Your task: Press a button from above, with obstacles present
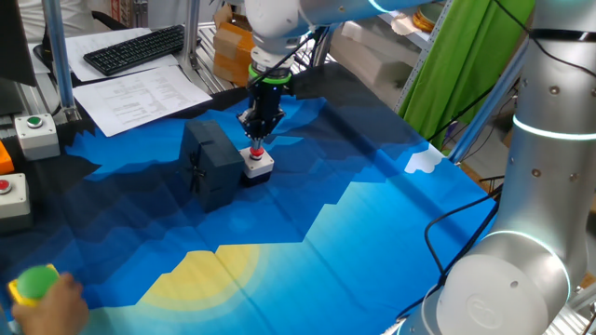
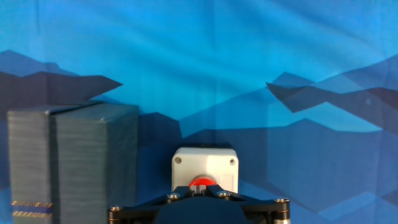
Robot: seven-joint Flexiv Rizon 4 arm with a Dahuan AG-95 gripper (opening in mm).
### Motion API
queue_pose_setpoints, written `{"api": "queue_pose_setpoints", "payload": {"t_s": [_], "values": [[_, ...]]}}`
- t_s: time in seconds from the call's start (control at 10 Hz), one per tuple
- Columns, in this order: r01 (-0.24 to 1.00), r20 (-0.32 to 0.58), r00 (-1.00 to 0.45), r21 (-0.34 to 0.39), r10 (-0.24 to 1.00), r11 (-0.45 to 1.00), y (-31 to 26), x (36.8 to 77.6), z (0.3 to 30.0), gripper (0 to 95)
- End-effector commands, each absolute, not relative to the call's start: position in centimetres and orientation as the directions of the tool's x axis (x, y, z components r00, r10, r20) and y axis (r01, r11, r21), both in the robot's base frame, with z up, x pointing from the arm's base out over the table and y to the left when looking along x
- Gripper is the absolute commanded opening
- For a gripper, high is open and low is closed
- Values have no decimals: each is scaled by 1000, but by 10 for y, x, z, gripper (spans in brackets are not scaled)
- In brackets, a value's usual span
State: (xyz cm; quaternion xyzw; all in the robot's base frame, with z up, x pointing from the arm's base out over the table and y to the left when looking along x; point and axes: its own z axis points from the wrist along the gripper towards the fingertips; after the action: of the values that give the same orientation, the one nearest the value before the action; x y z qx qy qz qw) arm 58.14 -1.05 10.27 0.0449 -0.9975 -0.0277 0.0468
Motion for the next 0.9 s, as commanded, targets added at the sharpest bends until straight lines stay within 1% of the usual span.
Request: {"api": "queue_pose_setpoints", "payload": {"t_s": [0.1,0.3,0.5,0.6,0.9], "values": [[-101,82,-991,58,-106,993,-11,584,102,0],[-123,86,-989,17,-124,992,-13,583,99,0],[-132,89,-987,-6,-131,991,-13,583,96,0],[-132,89,-987,-4,-131,991,-14,585,93,0],[-151,96,-984,-15,-149,988,-14,591,67,0]]}}
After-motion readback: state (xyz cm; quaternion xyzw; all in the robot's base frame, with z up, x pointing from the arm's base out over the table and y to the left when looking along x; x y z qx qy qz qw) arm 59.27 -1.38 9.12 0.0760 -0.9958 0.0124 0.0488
